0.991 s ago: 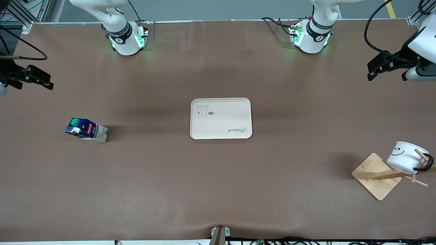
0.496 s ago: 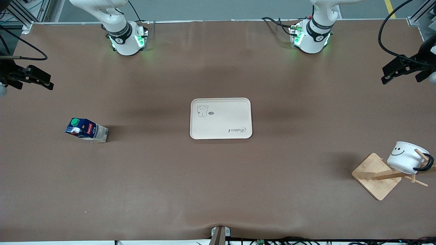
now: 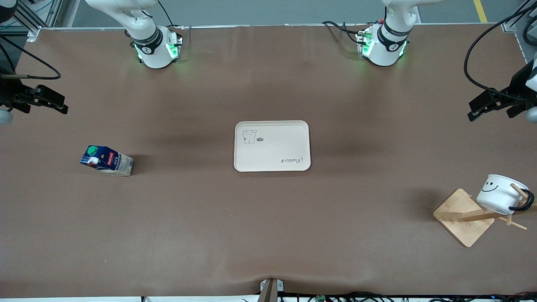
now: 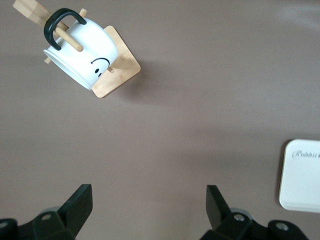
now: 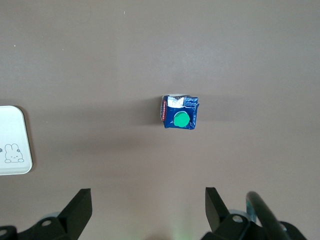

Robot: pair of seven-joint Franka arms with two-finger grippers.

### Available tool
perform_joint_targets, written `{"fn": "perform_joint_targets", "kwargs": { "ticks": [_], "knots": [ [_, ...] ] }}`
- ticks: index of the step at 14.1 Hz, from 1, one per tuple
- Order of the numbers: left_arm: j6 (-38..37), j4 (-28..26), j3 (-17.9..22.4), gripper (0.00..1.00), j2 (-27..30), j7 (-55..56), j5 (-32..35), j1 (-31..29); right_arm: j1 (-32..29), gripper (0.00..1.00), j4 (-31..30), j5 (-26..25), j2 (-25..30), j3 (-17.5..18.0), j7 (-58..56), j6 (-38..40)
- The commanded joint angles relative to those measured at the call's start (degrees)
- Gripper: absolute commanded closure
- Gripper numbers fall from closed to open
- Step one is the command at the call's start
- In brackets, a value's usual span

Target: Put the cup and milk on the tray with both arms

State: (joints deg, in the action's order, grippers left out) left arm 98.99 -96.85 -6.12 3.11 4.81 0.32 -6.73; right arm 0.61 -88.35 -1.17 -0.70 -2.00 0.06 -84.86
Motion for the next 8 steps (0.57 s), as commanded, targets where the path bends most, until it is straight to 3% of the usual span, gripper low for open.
{"fn": "perform_joint_targets", "kwargs": {
  "ticks": [1,5,8],
  "knots": [
    [9.0,-12.1,-0.1,0.00,6.5,0.2,-4.4,-3.7,-0.2,0.00,0.6,-0.2,-0.1,0.3,-0.3,-0.1],
    [22.7,-21.6,0.0,0.00,7.8,-0.1,-7.2,-6.1,-0.3,0.00,2.4,-0.2,-1.1,0.2,-1.0,0.0],
    [29.5,-25.5,0.0,0.00,8.0,-1.2,-10.0,-8.1,-0.5,0.00,2.5,-0.2,-2.3,0.2,-1.0,0.1]
  ]
}}
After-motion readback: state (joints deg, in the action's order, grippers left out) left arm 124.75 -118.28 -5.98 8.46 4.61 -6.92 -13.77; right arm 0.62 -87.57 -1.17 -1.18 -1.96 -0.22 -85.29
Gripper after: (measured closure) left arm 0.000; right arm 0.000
